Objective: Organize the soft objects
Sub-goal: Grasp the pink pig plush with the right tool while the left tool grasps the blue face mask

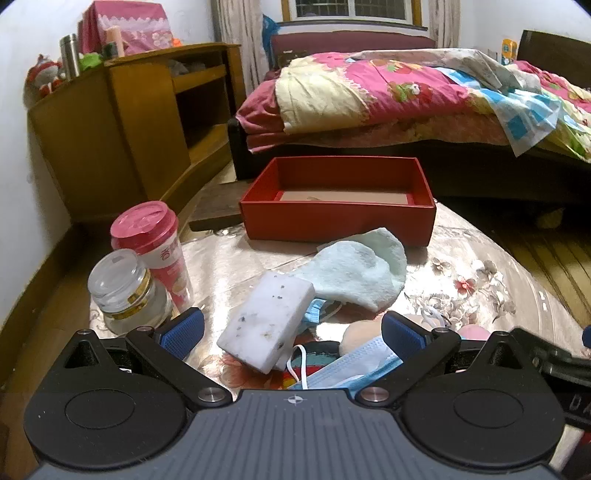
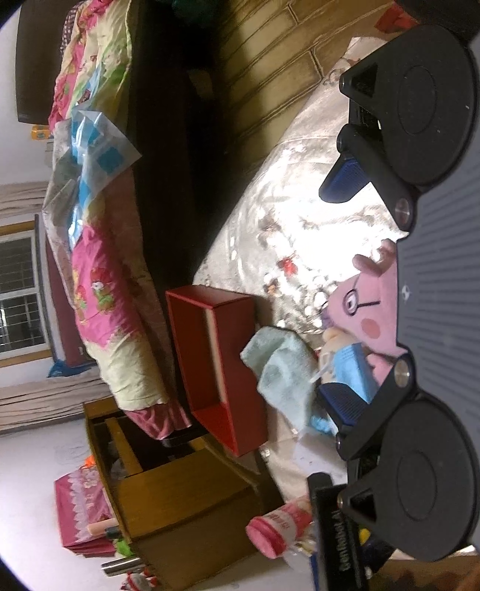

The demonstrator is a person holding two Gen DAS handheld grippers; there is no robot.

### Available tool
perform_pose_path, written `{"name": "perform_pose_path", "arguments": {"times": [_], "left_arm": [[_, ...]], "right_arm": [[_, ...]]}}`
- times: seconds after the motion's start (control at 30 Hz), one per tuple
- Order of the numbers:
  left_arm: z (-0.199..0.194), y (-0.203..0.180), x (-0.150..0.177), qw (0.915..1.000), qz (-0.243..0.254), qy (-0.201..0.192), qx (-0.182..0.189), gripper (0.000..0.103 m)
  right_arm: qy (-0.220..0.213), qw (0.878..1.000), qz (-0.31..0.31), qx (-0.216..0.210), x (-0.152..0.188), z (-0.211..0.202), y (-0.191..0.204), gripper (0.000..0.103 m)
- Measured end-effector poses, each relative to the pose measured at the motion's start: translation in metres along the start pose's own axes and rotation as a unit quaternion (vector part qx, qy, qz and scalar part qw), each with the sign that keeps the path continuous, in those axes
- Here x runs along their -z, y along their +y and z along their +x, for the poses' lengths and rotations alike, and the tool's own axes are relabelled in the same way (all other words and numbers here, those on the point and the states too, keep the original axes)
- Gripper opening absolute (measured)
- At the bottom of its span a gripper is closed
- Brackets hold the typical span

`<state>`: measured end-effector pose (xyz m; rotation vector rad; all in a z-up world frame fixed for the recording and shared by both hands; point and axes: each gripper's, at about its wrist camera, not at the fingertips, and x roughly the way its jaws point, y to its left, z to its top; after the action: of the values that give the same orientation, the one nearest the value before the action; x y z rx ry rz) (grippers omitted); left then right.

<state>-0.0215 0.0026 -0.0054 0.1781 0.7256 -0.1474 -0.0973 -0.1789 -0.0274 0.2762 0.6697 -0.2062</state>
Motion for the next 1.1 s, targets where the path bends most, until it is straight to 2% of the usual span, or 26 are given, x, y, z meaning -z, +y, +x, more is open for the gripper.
{"name": "perform_pose_path", "arguments": {"times": [0.2, 0.57, 0.93, 1.03, 1.07, 1.1], "left_arm": [[0.003, -0.003, 0.000, 0.9998, 0.012, 0.004, 0.014, 0.097], [0.004, -0.016, 0.002, 0.9991, 0.037, 0.002, 0.021, 0.097], [0.004, -0.015, 0.001, 0.9992, 0.035, 0.001, 0.018, 0.097], [0.004, -0.015, 0.001, 0.9992, 0.037, 0.000, 0.017, 0.097], [0.003, -0.015, 0.001, 0.9992, 0.038, -0.002, 0.016, 0.097], [0.003, -0.015, 0.001, 0.9992, 0.039, -0.003, 0.014, 0.097]], "right_arm": [[0.032, 0.999, -0.011, 0.011, 0.011, 0.002, -0.006, 0.084], [0.083, 0.996, -0.006, -0.011, 0.024, 0.015, -0.001, 0.084], [0.133, 0.988, 0.069, -0.025, 0.030, 0.045, 0.003, 0.084], [0.176, 0.979, 0.090, -0.046, 0.035, 0.060, 0.008, 0.084], [0.191, 0.975, 0.102, -0.055, 0.037, 0.067, 0.008, 0.080], [0.200, 0.970, 0.116, -0.074, 0.041, 0.073, 0.008, 0.066]]}}
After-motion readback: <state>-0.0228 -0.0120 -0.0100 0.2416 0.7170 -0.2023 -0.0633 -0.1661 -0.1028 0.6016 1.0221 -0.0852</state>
